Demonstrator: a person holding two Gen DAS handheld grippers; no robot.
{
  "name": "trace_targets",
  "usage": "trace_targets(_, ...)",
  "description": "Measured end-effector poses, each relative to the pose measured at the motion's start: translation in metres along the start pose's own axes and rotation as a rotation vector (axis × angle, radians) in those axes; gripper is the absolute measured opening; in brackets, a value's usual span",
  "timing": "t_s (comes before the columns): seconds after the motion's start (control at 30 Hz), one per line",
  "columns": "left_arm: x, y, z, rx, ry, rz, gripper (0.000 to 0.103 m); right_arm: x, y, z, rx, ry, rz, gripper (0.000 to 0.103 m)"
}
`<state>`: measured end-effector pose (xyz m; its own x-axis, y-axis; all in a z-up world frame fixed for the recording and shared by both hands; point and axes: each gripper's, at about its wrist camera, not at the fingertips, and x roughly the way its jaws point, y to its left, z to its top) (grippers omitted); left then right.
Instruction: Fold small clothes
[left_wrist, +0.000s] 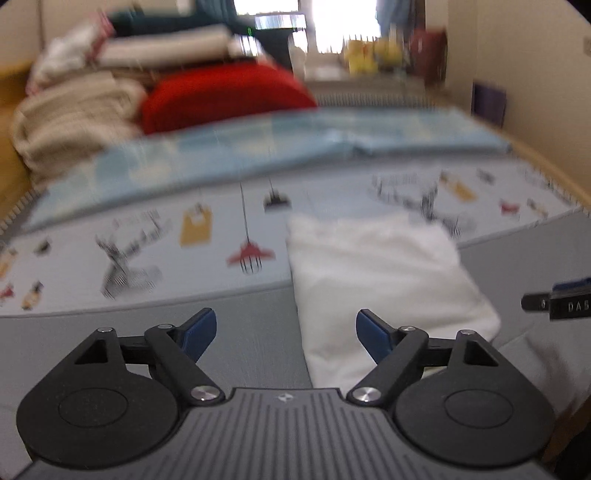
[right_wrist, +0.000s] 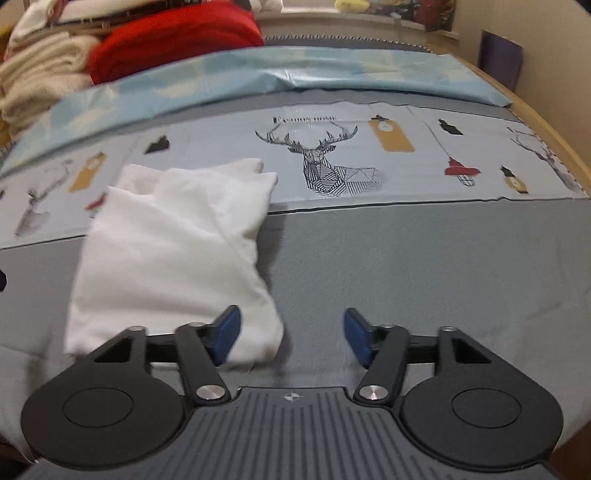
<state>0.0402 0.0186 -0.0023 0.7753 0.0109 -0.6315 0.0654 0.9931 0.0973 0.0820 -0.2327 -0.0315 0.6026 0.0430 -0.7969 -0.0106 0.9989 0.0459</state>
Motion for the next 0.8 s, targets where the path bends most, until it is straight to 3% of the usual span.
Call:
trace_targets(0.07,-0.018,-0.009,-0.012,-0.010,-0.043,0.001,0.091,-0.021,0.003,-0.010,0.001,-0.043,0.005,0.069)
trace_targets(0.13,-0.031,-0.017,-0.019,-0.050,-0.035,0.008,0.091,-0.042,0.005,-0.020,-0.004,-0.094,0.018,0.074)
trace_targets(0.23,-0.044,-0.024,-0.026,-0.122,-0.030,-0.064,0.091,-0.069,0.007,-0.036,-0.017,-0.150,0.023,0.083)
trace_targets(0.3,-0.046,-0.031,-0.033,-0.140,-0.005,-0.028,0.091,-0.080,0.008,-0.045,-0.018,-0.168,0.024,0.084)
trace_targets(0.43,-0.038,-0.040,-0.037,-0.162,0.063,-0.006,0.091,-0.088,0.008,-0.055,-0.012,-0.164,0.030,0.086)
trace_targets(0.7,-0.028,-0.051,-0.043,-0.122,0.089,-0.013,0.092,-0.082,0.017,-0.056,-0.016,-0.141,0.024,0.087)
trace_targets(0.8,-0.028,-0.048,-0.040,-0.150,0.097,-0.015,0.092,-0.078,0.023,-0.057,-0.036,-0.134,0.022,0.087)
